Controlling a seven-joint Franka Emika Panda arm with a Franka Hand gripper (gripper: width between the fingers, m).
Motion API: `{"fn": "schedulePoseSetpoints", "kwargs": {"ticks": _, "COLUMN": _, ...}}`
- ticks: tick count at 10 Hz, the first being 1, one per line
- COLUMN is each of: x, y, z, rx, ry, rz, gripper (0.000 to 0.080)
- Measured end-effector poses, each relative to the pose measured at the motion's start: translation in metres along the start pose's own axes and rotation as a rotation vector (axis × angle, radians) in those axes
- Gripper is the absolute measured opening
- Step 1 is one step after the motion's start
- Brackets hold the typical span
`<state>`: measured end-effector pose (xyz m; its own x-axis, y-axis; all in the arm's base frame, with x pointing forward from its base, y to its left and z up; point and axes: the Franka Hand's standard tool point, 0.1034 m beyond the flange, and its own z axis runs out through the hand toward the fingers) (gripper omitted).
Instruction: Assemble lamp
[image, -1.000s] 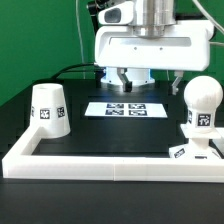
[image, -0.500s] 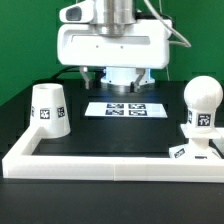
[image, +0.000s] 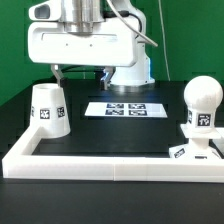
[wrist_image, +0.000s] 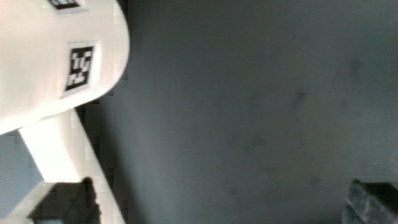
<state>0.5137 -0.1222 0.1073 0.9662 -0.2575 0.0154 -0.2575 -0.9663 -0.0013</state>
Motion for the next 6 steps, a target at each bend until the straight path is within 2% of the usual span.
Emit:
{"fn": "schedulePoseSetpoints", "kwargs": {"ticks": 3, "x": -0.008, "y": 0.019, "z": -0.002, "rx": 0.002, "ry": -0.016, "rz": 0.012, "gripper": 0.0698}}
{"fn": "schedulePoseSetpoints", "kwargs": {"ticks": 5, "x": -0.018, "y": 0.026, "z": -0.007, "rx": 0.011, "ry": -0.015, "rz": 0.023, "gripper": 0.0698}}
{"fn": "schedulePoseSetpoints", "kwargs": {"ticks": 6, "x": -0.018, "y": 0.028, "z": -0.01, "rx": 0.013, "ry": -0.01, "rz": 0.023, "gripper": 0.0698}}
